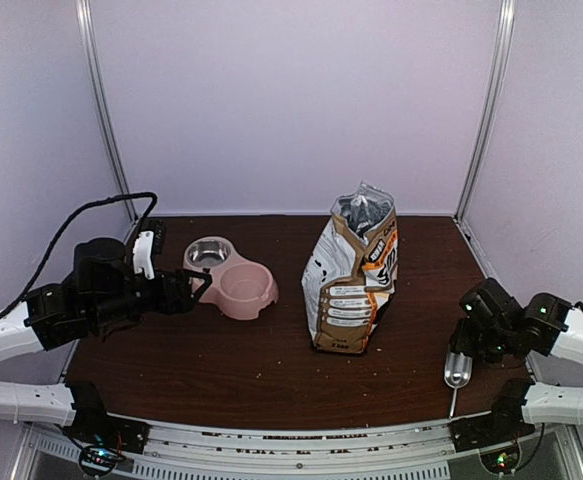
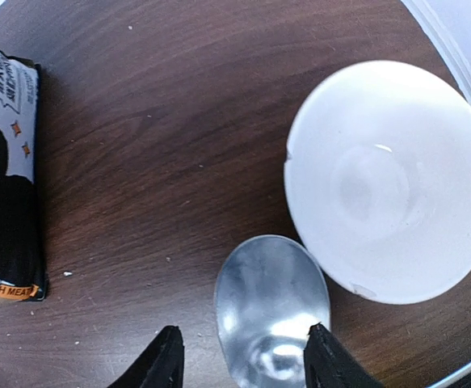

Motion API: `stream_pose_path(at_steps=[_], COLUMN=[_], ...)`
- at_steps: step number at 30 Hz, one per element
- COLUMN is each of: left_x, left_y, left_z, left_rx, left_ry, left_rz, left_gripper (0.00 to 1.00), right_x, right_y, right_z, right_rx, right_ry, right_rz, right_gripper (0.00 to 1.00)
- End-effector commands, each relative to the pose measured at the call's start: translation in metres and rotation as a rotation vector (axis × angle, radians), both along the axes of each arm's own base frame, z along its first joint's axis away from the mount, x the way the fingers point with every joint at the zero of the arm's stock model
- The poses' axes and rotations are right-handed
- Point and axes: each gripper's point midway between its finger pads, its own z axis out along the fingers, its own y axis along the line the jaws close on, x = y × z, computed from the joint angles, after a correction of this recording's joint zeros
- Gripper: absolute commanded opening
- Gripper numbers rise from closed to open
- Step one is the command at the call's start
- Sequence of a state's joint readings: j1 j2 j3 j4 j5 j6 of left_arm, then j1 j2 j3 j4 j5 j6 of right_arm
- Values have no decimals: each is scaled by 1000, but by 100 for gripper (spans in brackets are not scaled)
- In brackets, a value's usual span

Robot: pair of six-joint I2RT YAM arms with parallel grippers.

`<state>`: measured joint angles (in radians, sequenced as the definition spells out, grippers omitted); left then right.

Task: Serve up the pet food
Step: Pick up the spatula from the center of the board.

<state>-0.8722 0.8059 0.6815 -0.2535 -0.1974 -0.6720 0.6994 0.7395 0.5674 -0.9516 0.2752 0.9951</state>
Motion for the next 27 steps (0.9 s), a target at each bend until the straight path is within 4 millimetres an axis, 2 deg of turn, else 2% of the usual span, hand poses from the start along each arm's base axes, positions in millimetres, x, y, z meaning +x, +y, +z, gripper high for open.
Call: stream_pose_path(at_steps=[1,7,12,23,27], left_x=[1,0,-1,-2,-3], left_y=[-7,-7,-4,-1,-1], left_z=[12,11,11,17,16], left_rx=[-53,-51,-45,-47,-40], left_ry=[-35,-34,-39,-52,-53], left_rz=[-15,-17,-14,-14,-16], left_gripper=[84,84,84,84,84], right_x=[-11,-16,-14,-10,-6], right_y=[-11,-24,-30,-29,-28], right_z=[-12,-23,-21,-51,-53], right_rx=[33,1,-11,-12,-51], right_ry=[39,57,43,81,100], right_rz=[-106,-164,-190,-193,-168], right_gripper=[51,52,51,40,35])
